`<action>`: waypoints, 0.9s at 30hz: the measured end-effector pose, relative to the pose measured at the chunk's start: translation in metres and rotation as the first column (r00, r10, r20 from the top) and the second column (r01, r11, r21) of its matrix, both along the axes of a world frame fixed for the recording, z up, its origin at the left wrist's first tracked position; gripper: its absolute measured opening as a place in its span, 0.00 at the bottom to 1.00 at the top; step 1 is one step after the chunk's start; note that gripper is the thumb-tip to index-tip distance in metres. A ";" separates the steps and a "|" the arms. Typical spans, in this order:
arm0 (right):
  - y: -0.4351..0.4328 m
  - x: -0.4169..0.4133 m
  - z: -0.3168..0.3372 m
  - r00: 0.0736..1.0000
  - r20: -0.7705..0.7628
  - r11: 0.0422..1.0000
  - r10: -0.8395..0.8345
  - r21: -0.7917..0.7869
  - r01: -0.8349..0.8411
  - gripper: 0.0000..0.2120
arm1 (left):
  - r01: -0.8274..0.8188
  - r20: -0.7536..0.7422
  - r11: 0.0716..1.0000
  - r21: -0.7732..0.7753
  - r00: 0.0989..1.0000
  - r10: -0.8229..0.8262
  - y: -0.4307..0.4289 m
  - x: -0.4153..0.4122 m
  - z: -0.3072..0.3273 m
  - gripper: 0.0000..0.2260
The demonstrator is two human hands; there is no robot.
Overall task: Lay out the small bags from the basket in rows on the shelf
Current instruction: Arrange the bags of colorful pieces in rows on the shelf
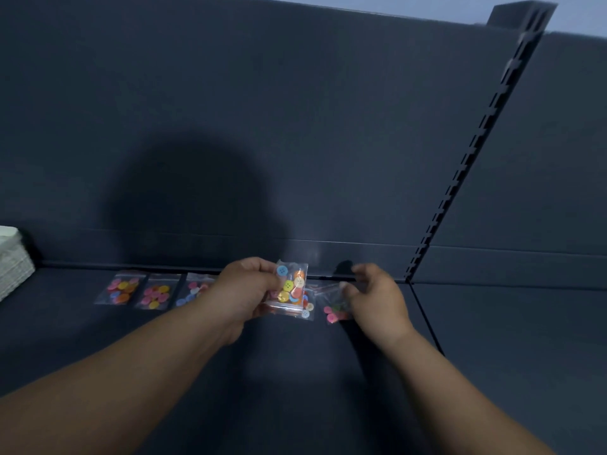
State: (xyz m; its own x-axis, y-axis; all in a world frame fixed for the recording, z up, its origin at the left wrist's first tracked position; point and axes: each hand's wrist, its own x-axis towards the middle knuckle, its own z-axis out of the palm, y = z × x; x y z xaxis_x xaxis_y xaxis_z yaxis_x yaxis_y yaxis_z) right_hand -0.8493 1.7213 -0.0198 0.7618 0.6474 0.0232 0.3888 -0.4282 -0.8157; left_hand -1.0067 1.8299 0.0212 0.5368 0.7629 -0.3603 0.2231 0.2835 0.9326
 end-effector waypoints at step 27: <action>-0.031 0.037 0.002 0.945 0.302 0.987 0.123 -0.132 -0.086 0.06 | 0.697 -0.673 0.326 0.639 0.712 -0.201 -0.008 0.019 -0.031 0.08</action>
State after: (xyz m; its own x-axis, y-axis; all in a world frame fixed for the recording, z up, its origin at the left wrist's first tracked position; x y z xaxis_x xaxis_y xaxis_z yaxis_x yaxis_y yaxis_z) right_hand -0.8121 1.6907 -0.0175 0.6570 0.7353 0.1665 0.6609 -0.4555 -0.5964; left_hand -0.9873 1.8222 -0.0094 0.8806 0.4739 -0.0080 0.4414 -0.8138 0.3779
